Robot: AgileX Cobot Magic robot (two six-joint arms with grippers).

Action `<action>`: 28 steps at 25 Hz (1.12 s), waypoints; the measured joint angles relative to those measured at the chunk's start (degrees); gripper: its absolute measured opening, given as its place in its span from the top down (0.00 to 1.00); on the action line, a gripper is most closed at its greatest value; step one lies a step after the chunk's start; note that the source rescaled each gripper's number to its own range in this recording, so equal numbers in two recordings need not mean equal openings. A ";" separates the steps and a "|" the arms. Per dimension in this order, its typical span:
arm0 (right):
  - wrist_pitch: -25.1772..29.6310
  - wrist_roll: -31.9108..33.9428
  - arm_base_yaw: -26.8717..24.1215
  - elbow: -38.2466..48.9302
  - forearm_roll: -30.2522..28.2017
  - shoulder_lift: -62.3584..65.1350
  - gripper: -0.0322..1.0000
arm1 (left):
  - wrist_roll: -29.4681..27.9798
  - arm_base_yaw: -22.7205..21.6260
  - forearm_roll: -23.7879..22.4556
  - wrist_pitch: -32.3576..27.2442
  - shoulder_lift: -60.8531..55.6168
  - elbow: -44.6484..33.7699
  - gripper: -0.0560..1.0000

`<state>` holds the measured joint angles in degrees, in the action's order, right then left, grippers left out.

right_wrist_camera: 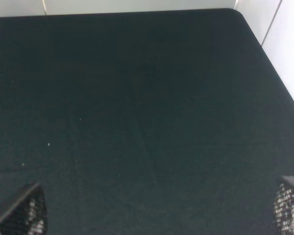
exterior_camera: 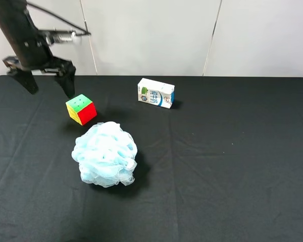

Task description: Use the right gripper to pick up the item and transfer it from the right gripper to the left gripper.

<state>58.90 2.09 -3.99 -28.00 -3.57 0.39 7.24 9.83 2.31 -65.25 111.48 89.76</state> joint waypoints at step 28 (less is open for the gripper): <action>0.00 0.00 0.00 0.00 0.00 0.00 0.00 | -1.66 0.00 -2.31 -1.56 -41.56 -13.15 0.00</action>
<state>58.90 2.09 -3.99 -28.00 -3.57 0.39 5.57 9.83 0.00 -66.81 69.92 76.61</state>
